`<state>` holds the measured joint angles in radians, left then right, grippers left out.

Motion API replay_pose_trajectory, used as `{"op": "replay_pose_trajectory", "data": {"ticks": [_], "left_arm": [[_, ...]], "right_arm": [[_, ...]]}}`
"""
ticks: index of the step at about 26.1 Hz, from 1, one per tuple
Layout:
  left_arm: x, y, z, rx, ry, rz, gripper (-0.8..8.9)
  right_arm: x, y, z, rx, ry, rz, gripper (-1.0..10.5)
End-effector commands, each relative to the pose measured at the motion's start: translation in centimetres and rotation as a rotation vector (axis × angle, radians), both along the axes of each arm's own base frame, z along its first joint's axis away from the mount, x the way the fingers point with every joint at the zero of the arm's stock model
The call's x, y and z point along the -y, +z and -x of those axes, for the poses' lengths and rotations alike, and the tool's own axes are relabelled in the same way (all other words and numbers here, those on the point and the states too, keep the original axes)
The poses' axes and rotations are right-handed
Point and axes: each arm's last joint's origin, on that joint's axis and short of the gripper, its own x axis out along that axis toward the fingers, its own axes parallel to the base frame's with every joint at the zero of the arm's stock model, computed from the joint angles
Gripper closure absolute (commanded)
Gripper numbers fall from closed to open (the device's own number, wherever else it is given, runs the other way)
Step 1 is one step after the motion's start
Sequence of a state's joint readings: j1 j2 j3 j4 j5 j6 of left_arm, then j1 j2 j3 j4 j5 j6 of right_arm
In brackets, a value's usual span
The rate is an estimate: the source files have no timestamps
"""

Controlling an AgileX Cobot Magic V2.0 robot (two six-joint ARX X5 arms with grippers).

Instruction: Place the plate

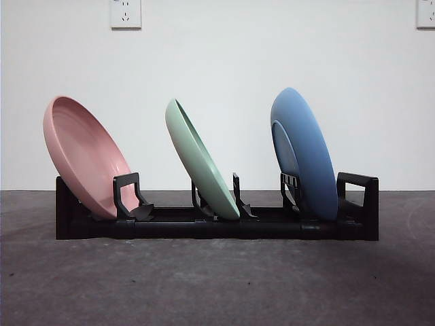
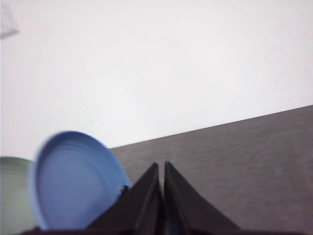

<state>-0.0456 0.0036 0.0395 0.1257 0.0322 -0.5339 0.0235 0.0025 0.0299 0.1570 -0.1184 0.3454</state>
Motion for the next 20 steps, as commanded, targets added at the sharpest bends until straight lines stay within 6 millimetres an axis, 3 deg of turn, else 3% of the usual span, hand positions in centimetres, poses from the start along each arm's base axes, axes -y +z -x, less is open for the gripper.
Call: {"op": "replay_pose_trajectory", "data": {"ticks": [1,11,15,20], "left_arm": [[0.0,2.2,0.6,0.095,-0.020,0.038,8.06],[0.1,10.0,3.0,0.013,-0.097,-0.002,8.04],[0.3,12.9,3.3,-0.090,-0.151,-0.072,8.03],[0.4,15.2,2.7,-0.298,-0.185,-0.114,8.03]], "right_arm": [[0.0,1.9,0.5,0.027,0.027,-0.058,9.3],[-0.2,9.9,3.0,-0.116,0.091,0.007,9.3],[-0.4,12.3,2.8,-0.219,0.151,0.010,9.3],[-0.7,14.5,1.8,-0.416,0.253,-0.007,9.3]]}}
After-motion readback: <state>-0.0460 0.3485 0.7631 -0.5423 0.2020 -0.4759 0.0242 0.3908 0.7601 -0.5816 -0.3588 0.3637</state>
